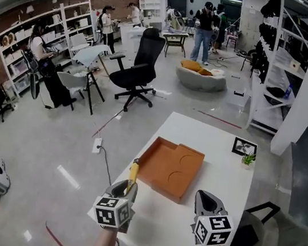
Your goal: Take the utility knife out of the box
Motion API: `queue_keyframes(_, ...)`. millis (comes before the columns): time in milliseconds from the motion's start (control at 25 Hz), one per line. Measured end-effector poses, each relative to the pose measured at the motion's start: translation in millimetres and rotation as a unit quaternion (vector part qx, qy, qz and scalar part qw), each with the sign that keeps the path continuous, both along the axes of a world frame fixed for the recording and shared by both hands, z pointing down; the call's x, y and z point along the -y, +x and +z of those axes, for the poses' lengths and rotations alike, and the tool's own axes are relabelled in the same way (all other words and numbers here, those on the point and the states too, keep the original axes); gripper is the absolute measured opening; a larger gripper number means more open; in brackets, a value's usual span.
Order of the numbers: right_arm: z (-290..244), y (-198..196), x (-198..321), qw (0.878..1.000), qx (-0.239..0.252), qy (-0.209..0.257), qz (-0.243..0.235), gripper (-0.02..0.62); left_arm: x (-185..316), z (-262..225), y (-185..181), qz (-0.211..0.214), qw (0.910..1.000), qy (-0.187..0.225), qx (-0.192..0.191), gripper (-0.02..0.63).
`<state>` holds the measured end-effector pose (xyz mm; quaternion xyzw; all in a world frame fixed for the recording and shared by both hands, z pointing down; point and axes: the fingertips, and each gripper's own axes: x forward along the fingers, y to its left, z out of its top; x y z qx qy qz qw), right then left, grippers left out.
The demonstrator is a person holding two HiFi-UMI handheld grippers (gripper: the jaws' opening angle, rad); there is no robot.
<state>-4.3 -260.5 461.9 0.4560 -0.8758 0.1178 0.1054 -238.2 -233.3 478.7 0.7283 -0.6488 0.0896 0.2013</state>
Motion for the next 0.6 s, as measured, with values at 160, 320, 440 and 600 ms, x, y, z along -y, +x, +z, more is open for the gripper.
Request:
queue_keyframes(160,1.1,-1.4,-1.3,1.0,-0.004,0.001,0.001,0.0,-3.6,2.5,-0.6,-0.001,1.0,0.002,-0.007,0.114)
queue_keyframes(320,2.7,-0.2,-1.6,1.0,-0.008,0.001,0.0,0.0,-4.6,2.1,2.1,-0.001,0.9999,0.002,-0.01,0.114)
queue_keyframes(440,2.3,0.4,-1.8,1.0,-0.01,0.001,-0.002,0.0,-3.8,-0.6,4.3,-0.002,0.9999,0.007,-0.011,0.114)
queue_keyframes(600,3.2,-0.5,-2.4,1.0,-0.012,0.001,-0.006,0.0,-3.4,-1.5,5.9,-0.003,0.9999,0.009,-0.012,0.114)
